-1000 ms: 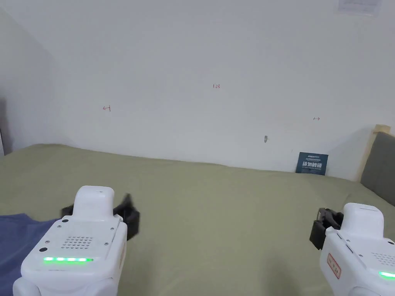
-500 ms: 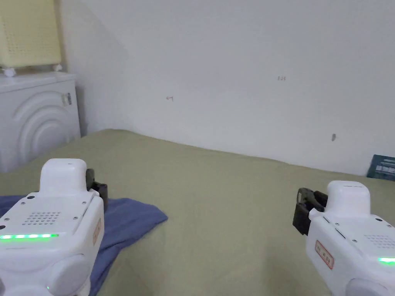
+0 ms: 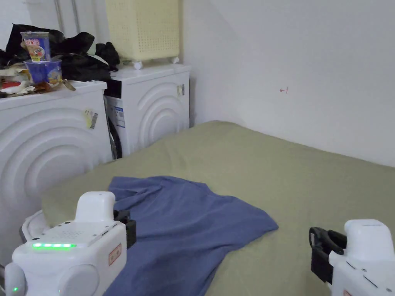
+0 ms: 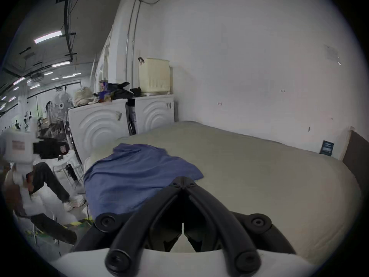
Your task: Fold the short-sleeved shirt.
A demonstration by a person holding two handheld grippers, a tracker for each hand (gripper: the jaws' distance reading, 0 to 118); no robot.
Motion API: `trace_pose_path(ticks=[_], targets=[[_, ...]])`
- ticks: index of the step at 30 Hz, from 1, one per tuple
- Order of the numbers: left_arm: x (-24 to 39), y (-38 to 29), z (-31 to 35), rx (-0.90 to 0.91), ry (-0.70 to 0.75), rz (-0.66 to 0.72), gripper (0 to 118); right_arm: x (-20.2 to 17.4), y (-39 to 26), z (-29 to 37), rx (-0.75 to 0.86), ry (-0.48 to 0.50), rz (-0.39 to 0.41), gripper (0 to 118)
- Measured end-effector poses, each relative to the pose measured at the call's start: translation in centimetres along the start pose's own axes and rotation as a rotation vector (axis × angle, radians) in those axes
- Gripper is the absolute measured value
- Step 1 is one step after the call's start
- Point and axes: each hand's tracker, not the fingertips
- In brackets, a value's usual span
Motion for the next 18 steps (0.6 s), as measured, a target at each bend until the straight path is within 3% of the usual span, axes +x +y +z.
trace_pose_path(ticks=[2, 4, 6, 8, 10, 15, 18], targets=[[0.3, 1.6, -5.5, -0.089, -0.157, 0.007, 7, 2.3, -0.4, -0.6, -0.032, -0.021, -0.015, 0], [1.6, 3.7, -12.2, -0.261, -0.203, 0.052, 11, 5.3, -0.9, -0.8, -0.08, -0.067, -0.055, 0], [3.2, 5.3, -17.9, -0.381, -0.269, -0.01, 49, 8.1, -1.4, -0.3, -0.111, -0.129, -0.052, 0], [4.7, 6.1, -22.7, -0.462, -0.35, -0.005, 107, 10.6, -1.9, 0.7, -0.124, -0.176, -0.051, 0], [6.1, 6.0, -26.3, -0.506, -0.438, 0.002, 110, 12.8, -2.6, 1.6, -0.152, -0.236, -0.039, 0], [10.3, 2.2, -34.1, -0.664, -0.288, -0.086, 110, 16.9, -5.2, 3.2, -0.228, -0.309, -0.08, 0], [11.4, -0.4, -36.3, -0.701, -0.237, -0.06, 110, 18.0, -7.0, 3.4, -0.253, -0.309, -0.089, 0]])
